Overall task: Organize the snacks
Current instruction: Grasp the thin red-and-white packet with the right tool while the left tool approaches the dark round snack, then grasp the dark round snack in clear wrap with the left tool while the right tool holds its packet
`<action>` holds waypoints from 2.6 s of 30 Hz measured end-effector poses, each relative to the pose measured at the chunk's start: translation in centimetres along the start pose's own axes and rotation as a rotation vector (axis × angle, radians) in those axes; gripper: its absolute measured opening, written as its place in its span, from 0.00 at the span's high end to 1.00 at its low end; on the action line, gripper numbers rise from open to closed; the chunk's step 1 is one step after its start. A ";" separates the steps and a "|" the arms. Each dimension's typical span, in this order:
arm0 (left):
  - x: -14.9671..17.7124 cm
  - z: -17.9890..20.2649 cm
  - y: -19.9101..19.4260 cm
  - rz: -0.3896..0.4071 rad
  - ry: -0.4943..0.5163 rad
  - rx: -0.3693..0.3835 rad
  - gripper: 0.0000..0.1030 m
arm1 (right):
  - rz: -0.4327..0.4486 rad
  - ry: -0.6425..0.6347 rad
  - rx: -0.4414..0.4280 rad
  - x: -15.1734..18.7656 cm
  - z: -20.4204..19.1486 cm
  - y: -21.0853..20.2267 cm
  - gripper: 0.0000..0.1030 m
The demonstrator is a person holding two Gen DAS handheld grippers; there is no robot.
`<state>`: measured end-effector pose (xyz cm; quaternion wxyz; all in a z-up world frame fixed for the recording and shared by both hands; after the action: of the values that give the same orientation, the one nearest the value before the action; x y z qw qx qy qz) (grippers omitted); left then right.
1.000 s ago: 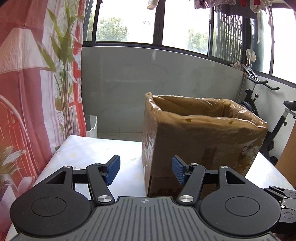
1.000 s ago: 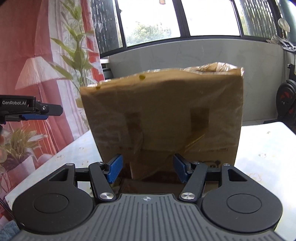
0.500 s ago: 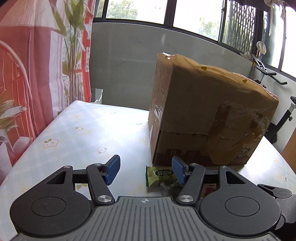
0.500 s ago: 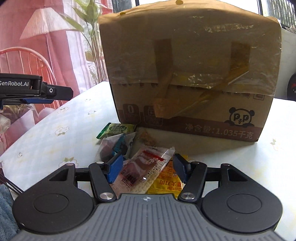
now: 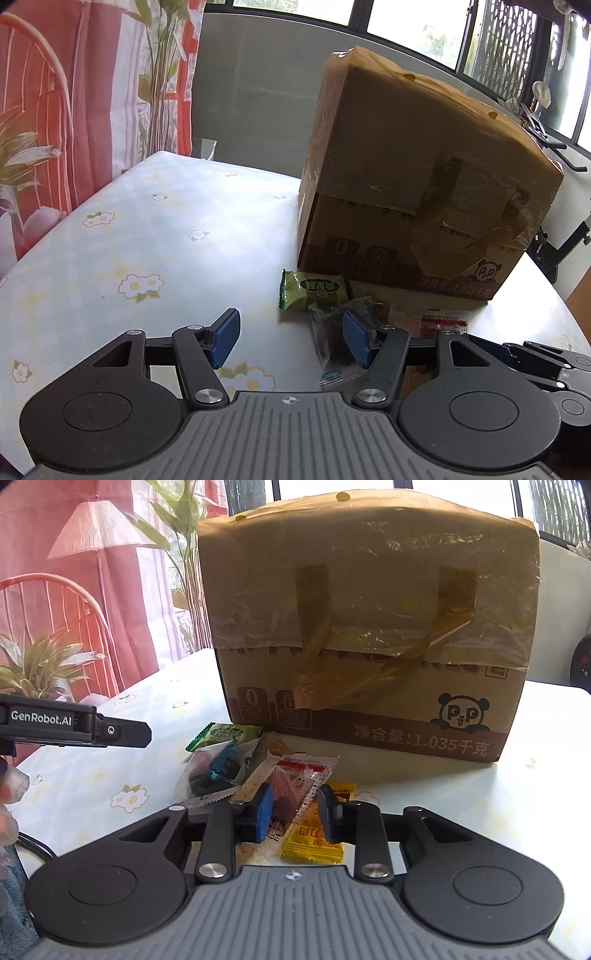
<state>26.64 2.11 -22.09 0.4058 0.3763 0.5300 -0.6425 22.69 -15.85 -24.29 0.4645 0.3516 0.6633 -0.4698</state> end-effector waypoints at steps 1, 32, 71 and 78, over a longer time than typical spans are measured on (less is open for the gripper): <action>0.1 0.1 -0.1 0.000 -0.003 0.004 0.38 | 0.004 0.019 -0.006 -0.1 0.2 -0.1 0.79; 1.7 1.9 -0.4 -0.018 0.058 -0.022 0.37 | 0.102 0.058 0.070 0.3 4.9 -1.2 0.95; 2.7 3.2 3.5 -0.079 -0.074 0.031 0.55 | 0.059 0.165 0.060 1.1 6.6 -0.2 0.95; 1.6 2.3 1.7 -0.034 -0.079 0.017 0.55 | 0.063 0.175 0.062 1.0 6.9 -0.2 0.95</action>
<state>27.47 -0.53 -23.88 0.4123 0.3449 0.5144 -0.6681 24.12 -22.44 -26.02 0.4083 0.4260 0.6752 -0.4427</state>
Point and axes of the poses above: each gripper's, at about its wrist camera, not at the fingertips, and y roughly the way its jaws point, z to its right, x to its underside, the point moved 6 cm from there along y, roughly the way its jaws point, and after that the axes turned 15 degrees about z, right-handed, at the moved point
